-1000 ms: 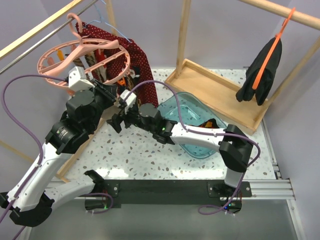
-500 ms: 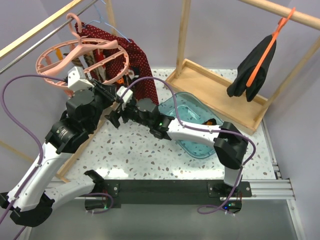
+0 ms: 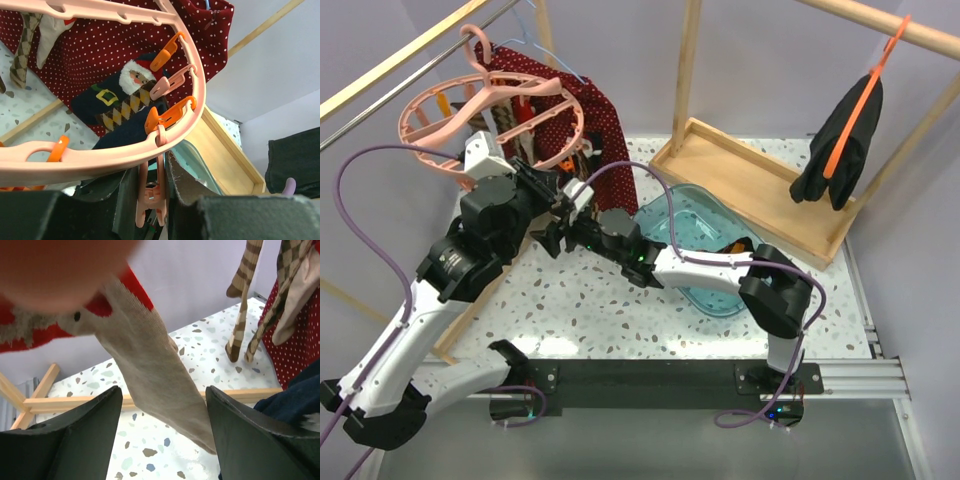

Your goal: Remove the socks clipped to the hanger

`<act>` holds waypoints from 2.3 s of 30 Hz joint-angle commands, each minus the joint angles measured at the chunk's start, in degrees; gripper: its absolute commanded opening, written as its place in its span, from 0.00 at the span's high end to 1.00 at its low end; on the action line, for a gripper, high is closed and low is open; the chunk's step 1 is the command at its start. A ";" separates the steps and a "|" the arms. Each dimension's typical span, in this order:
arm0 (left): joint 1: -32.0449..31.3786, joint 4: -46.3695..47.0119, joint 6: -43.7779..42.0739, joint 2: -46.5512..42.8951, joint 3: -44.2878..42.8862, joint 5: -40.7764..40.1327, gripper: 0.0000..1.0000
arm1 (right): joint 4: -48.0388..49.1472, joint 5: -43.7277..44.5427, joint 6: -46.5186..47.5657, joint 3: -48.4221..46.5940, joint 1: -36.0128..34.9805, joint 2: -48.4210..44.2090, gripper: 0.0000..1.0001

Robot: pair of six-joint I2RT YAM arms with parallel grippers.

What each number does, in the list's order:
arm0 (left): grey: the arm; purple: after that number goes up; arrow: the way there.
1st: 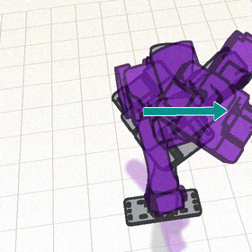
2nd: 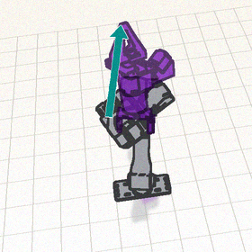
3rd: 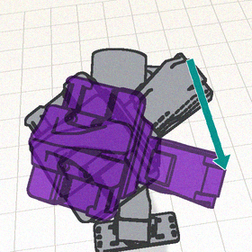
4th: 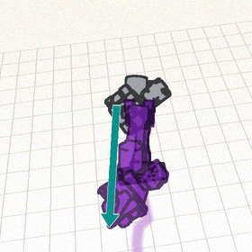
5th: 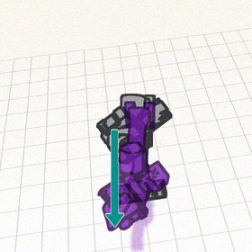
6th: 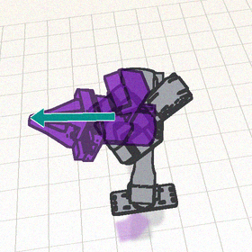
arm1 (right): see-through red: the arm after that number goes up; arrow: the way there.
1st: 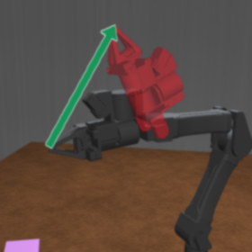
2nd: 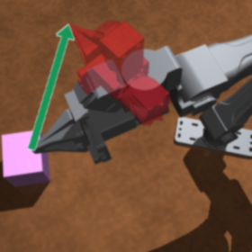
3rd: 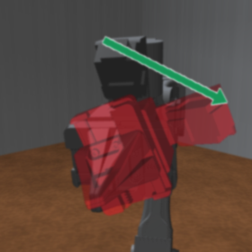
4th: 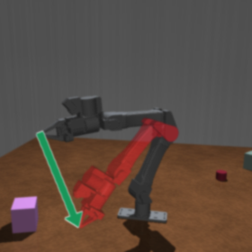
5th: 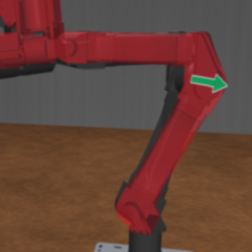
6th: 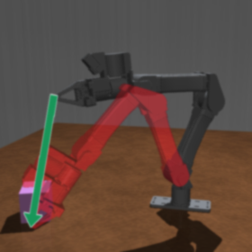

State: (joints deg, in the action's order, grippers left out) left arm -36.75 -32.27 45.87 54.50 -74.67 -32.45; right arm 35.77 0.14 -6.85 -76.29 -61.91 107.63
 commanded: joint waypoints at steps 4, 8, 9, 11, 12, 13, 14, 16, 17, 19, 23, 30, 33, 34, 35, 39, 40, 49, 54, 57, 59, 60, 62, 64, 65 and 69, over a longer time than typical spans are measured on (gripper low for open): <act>-0.95 3.79 0.80 -0.01 -2.93 6.61 1.00 | 4.14 3.02 -1.58 5.63 -0.58 -1.90 0.22; -0.95 4.06 0.89 -0.01 -2.85 6.87 1.00 | 4.05 1.35 -1.94 5.37 -0.49 -1.55 0.21; -0.95 3.97 0.80 -0.01 -2.93 6.87 1.00 | 3.61 0.48 -1.85 4.75 -0.41 -1.29 0.21; -0.95 3.88 1.07 -0.18 -2.93 6.96 1.00 | 2.03 0.03 -1.06 3.79 -0.41 0.02 0.22; -0.95 3.97 1.07 -0.27 -2.93 7.05 1.00 | 1.85 -1.27 -0.88 3.00 -0.49 0.47 0.23; -0.95 3.97 0.98 -0.27 -3.02 7.13 1.00 | 1.85 -1.72 -0.97 2.90 -0.41 0.73 0.24; -0.95 3.97 1.07 -0.36 -3.02 7.13 1.00 | 2.72 -1.81 -1.14 2.99 -0.40 0.91 0.25; -0.95 3.80 0.98 -0.36 -3.20 7.13 1.00 | 3.60 -1.81 -1.93 2.90 -0.41 0.91 0.27; -0.95 3.45 0.98 -0.36 -3.28 6.96 1.00 | 3.61 -1.81 -2.20 2.55 -0.49 1.00 0.28; -0.95 3.53 0.98 -0.53 -3.28 7.05 1.00 | 3.52 -1.03 -2.55 1.76 -0.49 1.52 0.29; -0.95 3.36 0.98 -0.54 -3.46 7.49 1.00 | 4.04 0.73 -3.60 1.15 -0.41 2.23 0.39; -0.95 2.83 0.89 -1.76 -2.41 7.31 0.98 | 3.44 0.03 -9.84 -0.60 -0.40 1.88 0.74; -0.95 3.44 0.01 -2.73 -1.27 7.14 0.91 | 2.29 -1.54 -14.40 0.61 -0.58 -0.31 0.96; -0.95 3.53 -0.34 -2.91 -1.00 6.87 0.89 | 2.20 -1.55 -17.03 1.14 -0.58 -0.84 1.00; -0.95 3.71 -0.60 -3.17 -0.65 6.70 0.84 | 0.89 -1.55 -18.45 1.58 -0.67 -2.33 1.00; -0.95 5.02 -2.80 -4.40 1.28 7.22 0.61 | -2.36 -4.53 -22.23 2.55 -0.67 -5.50 1.00; -0.95 5.03 -3.58 -4.66 1.46 7.57 0.49 | -4.28 -5.15 -23.28 2.46 -0.58 -6.20 1.00; -0.95 4.59 -7.98 -9.23 0.06 17.23 0.23 | -14.75 -6.21 -25.32 1.68 -0.32 -10.51 1.00; -0.95 -3.47 -12.46 -8.80 -5.56 19.63 0.30 | -17.83 -6.91 -24.35 0.88 0.21 -11.21 1.00; -0.95 -10.49 -15.63 -8.10 -9.43 14.29 0.37 | -19.68 -6.73 -23.47 0.79 0.47 -12.01 1.00; -0.95 -13.33 -16.85 -7.92 -11.19 10.76 0.41 | -20.74 -7.17 -22.69 0.62 0.47 -12.62 1.00; -0.95 -15.34 -17.30 -7.92 -11.54 7.17 0.41 | -20.91 -7.43 -22.33 0.62 0.47 -12.80 1.00; -0.95 -16.76 -18.96 -7.83 -12.68 4.51 0.40 | -21.88 -7.61 -21.11 0.62 0.47 -13.33 1.00; -0.95 -19.14 -19.76 -6.96 -14.43 1.43 0.37 | -22.58 -7.61 -20.75 0.79 0.56 -13.59 1.00; -0.95 -19.93 -20.20 -6.60 -15.06 -0.32 0.37 | -22.76 -7.70 -20.22 0.88 0.74 -13.94 1.00; -0.95 -22.31 -21.52 -5.37 -15.68 -1.48 0.14 | -23.29 -9.36 -19.78 0.97 1.26 -14.82 1.00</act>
State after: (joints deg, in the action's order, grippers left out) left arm -37.56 -50.33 27.97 47.55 -88.66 -29.28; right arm 12.86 -6.63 -28.53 -73.63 -61.30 96.73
